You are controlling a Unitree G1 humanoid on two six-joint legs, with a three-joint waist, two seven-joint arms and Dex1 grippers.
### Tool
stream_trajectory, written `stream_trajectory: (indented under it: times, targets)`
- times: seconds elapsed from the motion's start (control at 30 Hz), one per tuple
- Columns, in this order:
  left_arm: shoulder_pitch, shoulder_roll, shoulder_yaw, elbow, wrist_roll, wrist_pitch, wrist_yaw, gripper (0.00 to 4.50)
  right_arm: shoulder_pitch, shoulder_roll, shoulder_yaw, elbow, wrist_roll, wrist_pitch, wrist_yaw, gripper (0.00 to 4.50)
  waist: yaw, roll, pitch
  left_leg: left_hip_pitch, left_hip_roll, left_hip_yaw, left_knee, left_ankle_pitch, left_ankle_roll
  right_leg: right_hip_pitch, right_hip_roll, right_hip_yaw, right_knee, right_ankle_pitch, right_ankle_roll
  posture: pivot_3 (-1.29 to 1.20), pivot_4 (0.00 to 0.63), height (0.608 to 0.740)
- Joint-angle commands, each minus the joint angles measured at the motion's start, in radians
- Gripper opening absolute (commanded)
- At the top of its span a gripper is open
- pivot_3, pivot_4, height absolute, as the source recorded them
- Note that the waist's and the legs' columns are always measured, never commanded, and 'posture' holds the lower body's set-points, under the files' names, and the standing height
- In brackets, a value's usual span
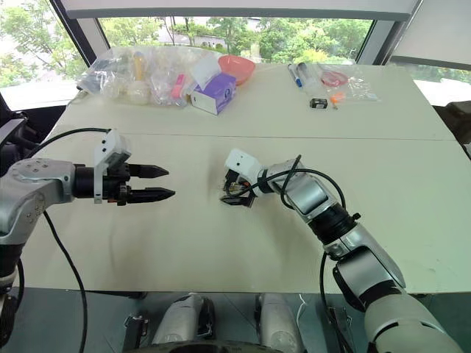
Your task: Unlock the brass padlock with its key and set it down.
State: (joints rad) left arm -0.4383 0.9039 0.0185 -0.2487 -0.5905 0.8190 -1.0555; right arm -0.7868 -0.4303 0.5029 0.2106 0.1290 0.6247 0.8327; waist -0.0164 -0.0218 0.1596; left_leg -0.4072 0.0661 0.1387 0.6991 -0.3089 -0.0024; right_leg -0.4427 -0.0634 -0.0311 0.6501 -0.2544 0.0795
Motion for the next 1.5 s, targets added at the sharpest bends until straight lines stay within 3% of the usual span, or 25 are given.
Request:
stream_trajectory:
  times: [0.03, 0.17, 0.27, 0.4, 0.63, 0.83, 0.97, 1.1, 1.13, 1.37, 1.5]
  targets:
    - [-0.008, 0.001, 0.025, -0.021, -0.009, -0.001, 0.011, 3.32, 0.007, 0.005, 0.018, 0.049, -0.068, -0.027, 0.001, 2.58, 0.0, 0.0, 0.0, 0.0, 0.0, 0.0, 0.0, 0.0, 0.0, 0.0, 0.0, 0.0, 0.0, 0.0, 0.0, 0.0, 0.15, 0.734]
    - [-0.01, -0.007, 0.019, -0.002, -0.005, -0.011, 0.014, 3.32, 0.022, 0.005, 0.015, 0.024, -0.092, -0.038, 0.011, 0.67, 0.0, 0.0, 0.0, 0.001, 0.0, 0.0, 0.0, 0.001, -0.001, 0.0, 0.0, 0.0, 0.001, 0.0, 0.0, 0.0, 0.15, 0.734]
    - [-0.037, -0.065, 0.05, 0.041, -0.047, 0.0, 0.033, 3.32, 0.034, -0.021, -0.004, -0.034, -0.139, -0.099, -0.017, 0.7, 0.004, 0.0, 0.0, 0.001, 0.0, 0.0, 0.0, 0.001, -0.001, 0.001, 0.0, 0.0, 0.001, 0.0, 0.0, 0.0, 0.15, 0.734]
    - [-0.128, -0.224, 0.129, 0.18, -0.182, 0.053, 0.057, 3.32, 0.044, -0.049, -0.087, -0.158, -0.222, -0.34, -0.144, 0.7, 0.01, 0.0, 0.0, -0.001, -0.001, 0.0, 0.002, 0.001, -0.001, 0.0, -0.001, -0.001, 0.001, 0.0, 0.0, 0.0, 0.15, 0.734]
    - [-0.243, -0.307, 0.023, 0.38, -0.089, -0.035, -0.016, 3.32, 0.07, -0.074, -0.143, -0.321, -0.282, -0.415, -0.172, 0.7, 0.0, 0.0, 0.0, -0.001, 0.0, 0.001, -0.001, 0.002, -0.003, -0.001, 0.001, -0.001, 0.0, 0.0, 0.0, 0.0, 0.15, 0.734]
    - [-0.34, -0.374, 0.016, 0.537, -0.051, -0.096, -0.048, 3.32, 0.077, -0.056, -0.154, -0.368, -0.314, -0.385, -0.171, 0.7, 0.003, 0.0, 0.0, -0.001, 0.0, 0.002, 0.0, 0.002, -0.003, 0.0, 0.001, -0.001, 0.0, 0.0, 0.0, 0.0, 0.15, 0.734]
    - [-0.368, -0.396, -0.015, 0.591, -0.014, -0.135, -0.093, 4.47, 0.091, -0.052, -0.151, -0.4, -0.326, -0.369, -0.165, 0.7, 0.003, 0.0, 0.0, -0.001, 0.0, 0.002, 0.0, 0.002, -0.003, 0.0, 0.001, -0.001, 0.0, 0.0, 0.0, 0.0, 0.15, 0.734]
    - [-0.391, -0.43, -0.011, 0.645, 0.016, -0.174, -0.087, 4.47, 0.096, -0.047, -0.147, -0.427, -0.334, -0.354, -0.158, 0.7, 0.003, 0.0, 0.0, -0.001, 0.0, 0.002, 0.0, 0.002, -0.003, 0.0, 0.001, -0.001, 0.0, 0.0, 0.0, 0.0, 0.15, 0.734]
    - [-0.398, -0.443, -0.001, 0.658, 0.014, -0.179, -0.082, 3.8, 0.097, -0.046, -0.146, -0.436, -0.335, -0.351, -0.155, 0.7, 0.003, 0.0, 0.0, -0.001, 0.0, 0.002, 0.0, 0.002, -0.003, 0.0, 0.001, -0.001, 0.0, 0.0, 0.0, 0.0, 0.15, 0.734]
    - [-0.412, -0.463, -0.001, 0.684, 0.028, -0.197, -0.095, 0.63, 0.103, -0.038, -0.142, -0.462, -0.341, -0.335, -0.14, 0.7, 0.003, 0.0, 0.0, -0.001, 0.0, 0.002, 0.0, 0.002, -0.003, 0.0, 0.001, -0.001, 0.0, 0.0, 0.0, 0.0, 0.15, 0.734]
    - [-0.417, -0.469, 0.004, 0.691, 0.028, -0.2, -0.096, 0.63, 0.106, -0.034, -0.14, -0.469, -0.344, -0.333, -0.132, 0.7, 0.003, 0.0, 0.0, -0.001, 0.0, 0.002, 0.0, 0.002, -0.003, 0.0, 0.001, -0.001, 0.0, 0.0, 0.0, 0.0, 0.15, 0.734]
